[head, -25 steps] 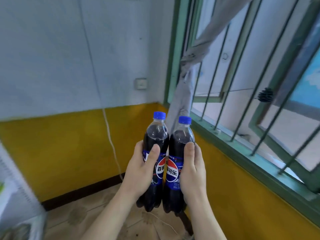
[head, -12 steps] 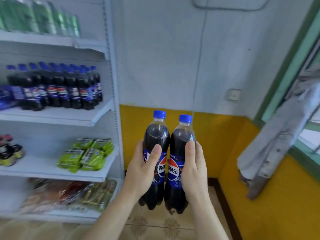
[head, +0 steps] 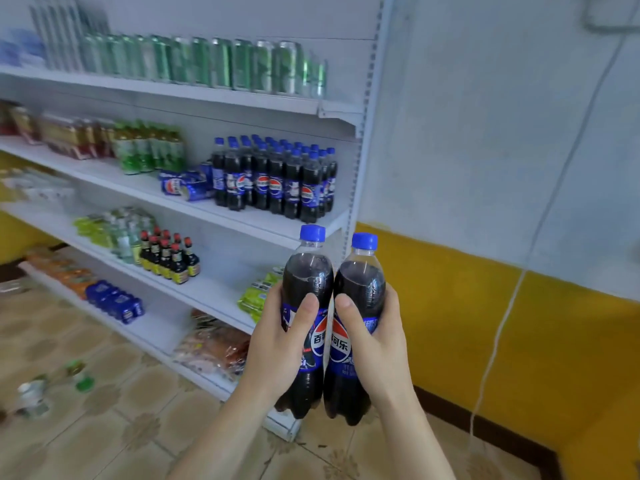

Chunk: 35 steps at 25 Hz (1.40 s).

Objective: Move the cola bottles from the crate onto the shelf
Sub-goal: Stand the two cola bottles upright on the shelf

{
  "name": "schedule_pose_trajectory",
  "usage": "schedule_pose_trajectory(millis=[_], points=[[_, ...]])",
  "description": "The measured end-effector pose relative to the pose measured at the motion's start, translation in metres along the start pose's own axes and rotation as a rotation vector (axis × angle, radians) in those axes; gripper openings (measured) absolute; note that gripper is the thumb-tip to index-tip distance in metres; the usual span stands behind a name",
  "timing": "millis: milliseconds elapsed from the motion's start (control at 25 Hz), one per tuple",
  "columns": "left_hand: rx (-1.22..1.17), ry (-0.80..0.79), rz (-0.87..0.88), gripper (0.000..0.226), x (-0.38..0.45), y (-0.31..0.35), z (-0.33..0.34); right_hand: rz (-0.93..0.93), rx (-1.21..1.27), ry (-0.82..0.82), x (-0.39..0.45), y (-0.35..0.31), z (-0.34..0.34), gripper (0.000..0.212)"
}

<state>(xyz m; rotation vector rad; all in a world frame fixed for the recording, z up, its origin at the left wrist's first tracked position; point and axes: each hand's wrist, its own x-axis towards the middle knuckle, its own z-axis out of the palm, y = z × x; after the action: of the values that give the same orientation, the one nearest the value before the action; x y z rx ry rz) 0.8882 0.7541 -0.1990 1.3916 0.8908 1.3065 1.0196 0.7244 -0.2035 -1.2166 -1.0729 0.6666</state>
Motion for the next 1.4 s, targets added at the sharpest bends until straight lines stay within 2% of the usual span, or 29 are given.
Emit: schedule_pose_trajectory(millis=[320, 640, 1120, 1200, 1400], points=[[0.097, 0.162, -0.023, 0.039, 0.012, -0.006, -0.03, -0.06, 0.044, -0.15, 0.028, 0.004, 0.033, 0.036], [0.11, 0.185, -0.017, 0.033, 0.042, -0.016, -0.073, -0.052, 0.026, -0.157, 0.053, 0.018, 0.079, 0.064], [0.193, 0.057, -0.015, 0.039, 0.195, -0.035, -0.205, -0.024, -0.009, -0.02, 0.146, 0.037, 0.223, 0.057], [0.205, 0.054, -0.023, 0.039, 0.217, -0.042, -0.22, -0.016, -0.029, -0.011, 0.162, 0.043, 0.241, 0.06], [0.237, 0.027, -0.009, 0.038, 0.276, -0.056, -0.241, -0.013, -0.047, 0.005, 0.207, 0.055, 0.274, 0.05]])
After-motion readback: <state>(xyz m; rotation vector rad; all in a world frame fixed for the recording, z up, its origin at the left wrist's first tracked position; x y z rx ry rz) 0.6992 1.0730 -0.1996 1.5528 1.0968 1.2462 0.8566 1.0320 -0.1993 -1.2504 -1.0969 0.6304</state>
